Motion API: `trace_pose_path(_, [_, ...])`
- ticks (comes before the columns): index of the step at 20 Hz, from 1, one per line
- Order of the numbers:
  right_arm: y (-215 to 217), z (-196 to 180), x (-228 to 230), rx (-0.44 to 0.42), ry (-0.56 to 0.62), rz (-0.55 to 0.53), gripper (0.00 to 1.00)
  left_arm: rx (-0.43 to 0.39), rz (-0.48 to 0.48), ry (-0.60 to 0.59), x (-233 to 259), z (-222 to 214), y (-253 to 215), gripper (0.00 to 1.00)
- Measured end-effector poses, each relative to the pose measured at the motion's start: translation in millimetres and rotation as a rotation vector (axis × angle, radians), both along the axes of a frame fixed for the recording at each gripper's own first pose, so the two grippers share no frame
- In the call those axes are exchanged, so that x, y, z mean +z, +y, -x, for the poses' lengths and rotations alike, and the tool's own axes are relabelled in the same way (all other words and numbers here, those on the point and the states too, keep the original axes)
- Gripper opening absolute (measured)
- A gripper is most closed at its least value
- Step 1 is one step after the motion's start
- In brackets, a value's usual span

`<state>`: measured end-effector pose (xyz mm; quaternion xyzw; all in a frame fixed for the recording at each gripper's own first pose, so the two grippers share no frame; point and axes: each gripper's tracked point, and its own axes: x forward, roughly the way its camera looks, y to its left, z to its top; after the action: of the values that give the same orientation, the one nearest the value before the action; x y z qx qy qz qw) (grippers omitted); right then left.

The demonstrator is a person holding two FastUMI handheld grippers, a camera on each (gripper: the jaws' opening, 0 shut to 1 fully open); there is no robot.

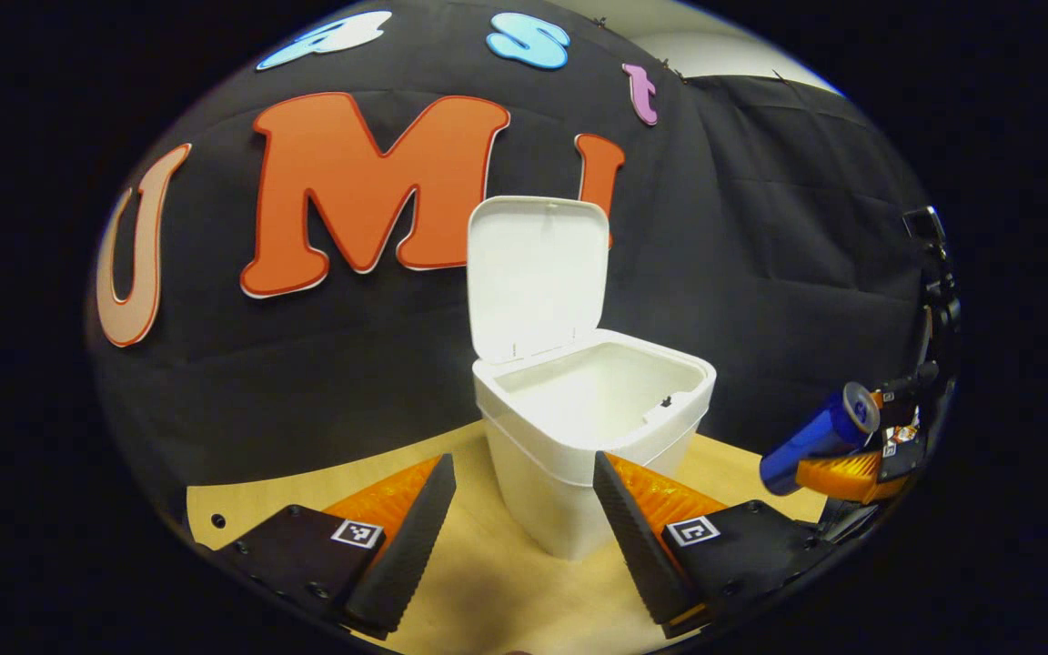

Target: Press the lid of the desktop garbage bin to open it, pick up the crumpled paper on the desktop and throw it into the bin, then pick up the pop can on the desktop and drop it into the bin, and finally close the garbage bin lid.

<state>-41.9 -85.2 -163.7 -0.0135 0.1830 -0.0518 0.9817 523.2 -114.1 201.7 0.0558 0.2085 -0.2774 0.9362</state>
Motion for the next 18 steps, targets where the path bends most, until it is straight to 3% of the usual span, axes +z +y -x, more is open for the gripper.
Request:
trace_pose_path(4, [5.7,-20.3,28.1,0.046,-0.048,0.015,0.8,0.062,-0.02,0.005,-3.2,10.8,30.8,0.98])
trace_pose_path(9, [6.9,-40.3,46.4,0.086,-0.082,0.05,0.8,0.154,0.034,0.055,-6.1,30.8,61.3,0.98])
trace_pose_path(18, [10.1,-95.5,78.8,0.168,-0.173,0.028,0.8,0.348,0.014,-0.006,9.1,53.2,119.8,0.97])
